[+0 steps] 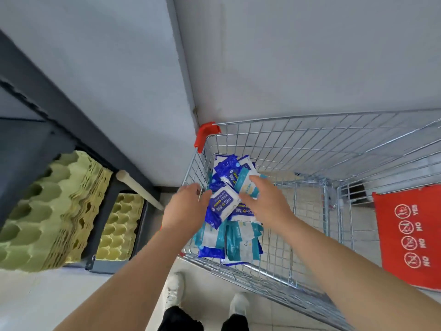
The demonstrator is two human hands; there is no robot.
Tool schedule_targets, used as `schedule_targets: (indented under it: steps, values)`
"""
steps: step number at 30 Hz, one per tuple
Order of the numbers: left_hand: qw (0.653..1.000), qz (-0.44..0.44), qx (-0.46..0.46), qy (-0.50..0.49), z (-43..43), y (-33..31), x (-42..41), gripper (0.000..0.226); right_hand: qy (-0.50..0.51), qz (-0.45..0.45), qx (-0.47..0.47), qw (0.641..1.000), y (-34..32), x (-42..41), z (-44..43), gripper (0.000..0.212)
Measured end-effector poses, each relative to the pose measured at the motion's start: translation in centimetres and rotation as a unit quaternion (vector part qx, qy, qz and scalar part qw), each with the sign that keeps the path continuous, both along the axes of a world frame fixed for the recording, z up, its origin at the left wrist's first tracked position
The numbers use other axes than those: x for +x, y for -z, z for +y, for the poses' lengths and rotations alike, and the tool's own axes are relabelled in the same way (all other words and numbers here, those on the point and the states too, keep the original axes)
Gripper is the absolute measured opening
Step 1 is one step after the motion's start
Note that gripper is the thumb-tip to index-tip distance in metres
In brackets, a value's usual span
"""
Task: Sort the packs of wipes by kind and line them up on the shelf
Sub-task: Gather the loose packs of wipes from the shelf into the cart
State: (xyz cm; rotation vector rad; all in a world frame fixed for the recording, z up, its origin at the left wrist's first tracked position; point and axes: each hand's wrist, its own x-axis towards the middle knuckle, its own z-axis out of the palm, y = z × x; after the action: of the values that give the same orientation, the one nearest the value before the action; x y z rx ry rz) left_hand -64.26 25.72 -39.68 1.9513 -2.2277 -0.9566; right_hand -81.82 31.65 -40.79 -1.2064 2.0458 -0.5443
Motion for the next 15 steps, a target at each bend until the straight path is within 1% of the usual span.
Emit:
schedule_targets:
  steps: [3,5,8,12,15]
  values:
    - [0.997,-0.007,-0.069,0.018,0.1,-6.9,2.2,0.041,-0.079,0.082,-0.078,0.99,-7.1,1.9,-1.3,0.045]
    - [0.993,0.001,-0.115,0.018,0.0,-11.7,4.3,0.047,-0.121,0.117,-0.116,0.979,-12.3,3.9,-2.2,0.046]
    - [0.98,0.014,-0.195,0.022,-0.1,-18.7,8.0,0.047,-0.163,0.16,-0.193,0.954,-19.3,7.5,-3.5,0.044]
    - [0.956,0.027,-0.291,-0.001,0.2,-27.2,14.4,0.046,-0.195,0.177,-0.27,0.926,-27.4,13.9,-4.7,0.045]
    - [0.936,0.026,-0.351,-0.02,0.4,-32.1,20.7,0.043,-0.22,0.174,-0.319,0.905,-32.5,19.8,-5.3,0.047]
